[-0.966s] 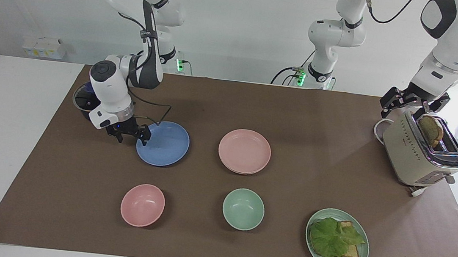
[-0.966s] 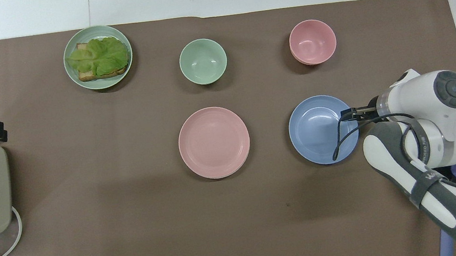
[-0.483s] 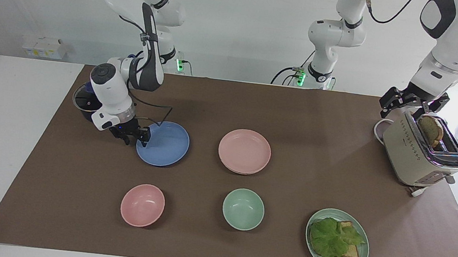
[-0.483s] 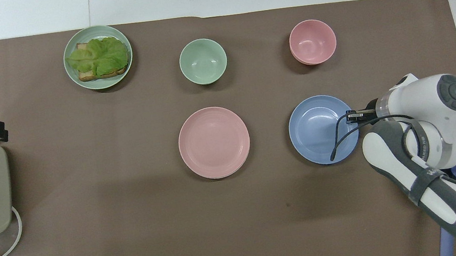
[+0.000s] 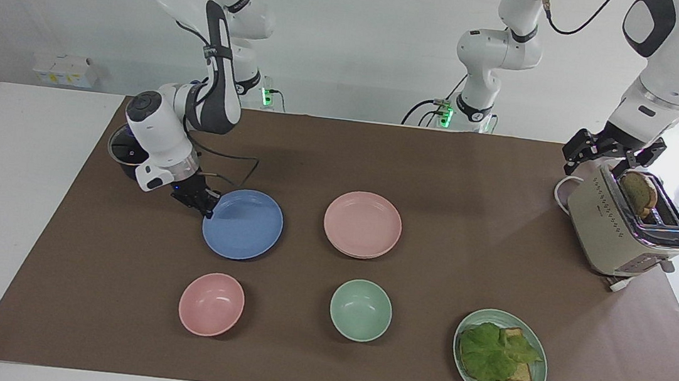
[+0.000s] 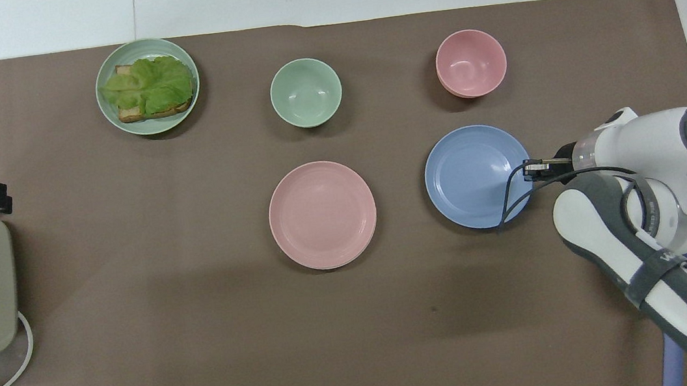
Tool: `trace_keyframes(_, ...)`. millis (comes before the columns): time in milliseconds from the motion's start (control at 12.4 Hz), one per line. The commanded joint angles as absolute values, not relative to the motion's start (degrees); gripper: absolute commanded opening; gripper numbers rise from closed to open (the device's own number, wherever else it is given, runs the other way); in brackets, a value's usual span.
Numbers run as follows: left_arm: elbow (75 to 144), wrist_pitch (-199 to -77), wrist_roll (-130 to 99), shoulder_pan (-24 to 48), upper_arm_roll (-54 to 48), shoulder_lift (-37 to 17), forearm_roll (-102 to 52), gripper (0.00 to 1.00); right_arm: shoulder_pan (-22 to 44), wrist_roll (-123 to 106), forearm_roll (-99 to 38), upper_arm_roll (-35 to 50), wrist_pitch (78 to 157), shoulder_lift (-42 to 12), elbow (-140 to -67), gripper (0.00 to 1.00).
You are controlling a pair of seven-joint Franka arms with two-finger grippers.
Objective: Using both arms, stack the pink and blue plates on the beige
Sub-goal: 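Carry the blue plate with the right gripper onto the pink plate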
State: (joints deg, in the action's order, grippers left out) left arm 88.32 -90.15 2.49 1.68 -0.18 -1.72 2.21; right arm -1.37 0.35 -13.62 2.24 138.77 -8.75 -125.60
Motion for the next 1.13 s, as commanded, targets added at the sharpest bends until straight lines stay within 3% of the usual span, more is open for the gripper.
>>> trace_keyframes(0, 88.51, -89.30, 3.08, 1.14, -0.62, -1.05, 2.81, 1.00, -1.58, -0.97, -15.47, 2.72, 134.49, -6.51, -122.62, 0.00)
trace_keyframes(483, 88.51, -89.30, 3.08, 1.14, -0.62, -1.05, 2.81, 1.00, -0.19, 0.78, -16.69, 6.58, 130.78, -3.25, -120.41, 0.00)
trace_keyframes(1046, 88.51, -89.30, 2.99, 1.14, -0.62, -1.05, 2.81, 1.00, 10.88, 16.69, -16.70, 6.77, 135.95, -4.74, -120.06, 0.00)
